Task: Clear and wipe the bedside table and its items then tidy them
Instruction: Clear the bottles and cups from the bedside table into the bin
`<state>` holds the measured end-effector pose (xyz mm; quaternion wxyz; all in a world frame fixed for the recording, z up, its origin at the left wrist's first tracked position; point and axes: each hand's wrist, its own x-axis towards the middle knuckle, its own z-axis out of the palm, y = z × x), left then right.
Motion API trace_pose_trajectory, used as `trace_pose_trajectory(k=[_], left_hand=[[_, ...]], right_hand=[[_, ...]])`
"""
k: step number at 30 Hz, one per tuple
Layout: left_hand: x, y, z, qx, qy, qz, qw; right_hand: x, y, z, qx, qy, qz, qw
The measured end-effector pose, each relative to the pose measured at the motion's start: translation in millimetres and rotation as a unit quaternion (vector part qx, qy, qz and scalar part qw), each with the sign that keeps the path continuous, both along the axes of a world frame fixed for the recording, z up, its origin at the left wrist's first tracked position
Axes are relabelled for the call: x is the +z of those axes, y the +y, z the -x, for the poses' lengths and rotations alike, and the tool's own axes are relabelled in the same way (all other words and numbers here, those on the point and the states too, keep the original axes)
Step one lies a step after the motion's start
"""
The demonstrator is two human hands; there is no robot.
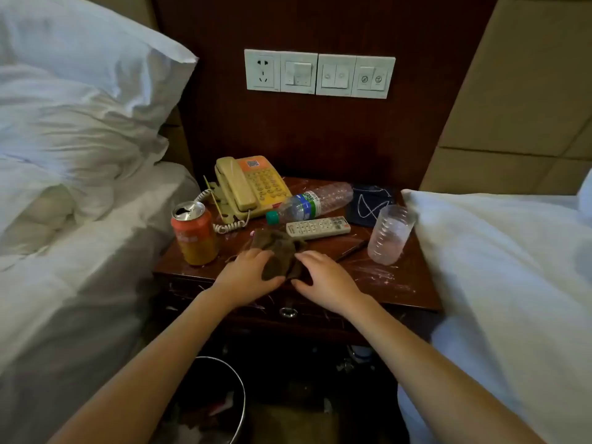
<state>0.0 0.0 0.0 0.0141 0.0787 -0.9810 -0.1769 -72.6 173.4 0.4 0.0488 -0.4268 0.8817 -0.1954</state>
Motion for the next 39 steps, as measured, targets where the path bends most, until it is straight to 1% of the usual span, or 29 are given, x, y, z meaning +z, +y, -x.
trace_pose_trajectory(k=[3,5,9,11,13,15,18,19,21,22,23,24,26,28,29,31,34,37,39], left_hand=[[-13,-1,-1,0.003,0.030,0.038,0.999],[-17,0,-3,0.010,0.034,0.055,0.998],[-14,3,-5,0.017,0.028,0.050,0.998],[-6,2,-12,0.035,0.059,0.030,0.997],[7,0,-20,0.057,0.125,0.019,0.990],[21,-6,-32,0.081,0.199,0.031,0.976],[39,-22,-50,0.130,0.278,0.048,0.950],[41,-27,-55,0.161,0.313,0.040,0.935],[43,-37,-61,0.239,0.382,0.013,0.893],[42,-42,-61,0.279,0.399,0.000,0.874],[39,-48,-58,0.315,0.394,-0.017,0.863],[35,-53,-54,0.346,0.365,-0.046,0.863],[28,-64,-44,0.381,0.283,-0.124,0.872],[17,-76,-34,0.375,0.221,-0.162,0.886],[11,-83,-31,0.359,0.213,-0.172,0.892],[5,-91,-28,0.337,0.222,-0.201,0.893],[3,-93,-38,0.327,0.269,-0.256,0.869],[2,-86,-60,0.320,0.322,-0.265,0.850],[3,-81,-80,0.321,0.339,-0.282,0.838]], right_hand=[[-15,-3,0,-0.002,0.030,0.001,1.000],[-18,-6,0,-0.005,0.038,0.007,0.999],[-16,-14,4,-0.008,0.062,-0.011,0.998],[-13,-22,1,-0.006,0.085,-0.034,0.996],[-10,-31,0,-0.013,0.133,-0.035,0.990],[-5,-41,-3,-0.018,0.155,-0.025,0.987],[2,-60,-7,-0.016,0.144,-0.018,0.989],[4,-66,-8,-0.013,0.148,-0.015,0.989],[9,-78,-12,-0.009,0.159,0.004,0.987],[12,-84,-14,-0.001,0.157,0.015,0.987],[15,-91,-15,0.014,0.141,0.031,0.989],[17,-100,-16,0.031,0.104,0.050,0.993],[22,-120,-21,0.058,0.007,0.089,0.994],[26,-139,-25,0.075,-0.071,0.121,0.987],[27,-145,-27,0.080,-0.098,0.137,0.982],[27,-155,-30,0.076,-0.141,0.158,0.974],[20,-159,-33,0.059,-0.188,0.181,0.964],[13,-160,-48,0.069,-0.233,0.225,0.944],[13,-160,-62,0.083,-0.235,0.247,0.937]])
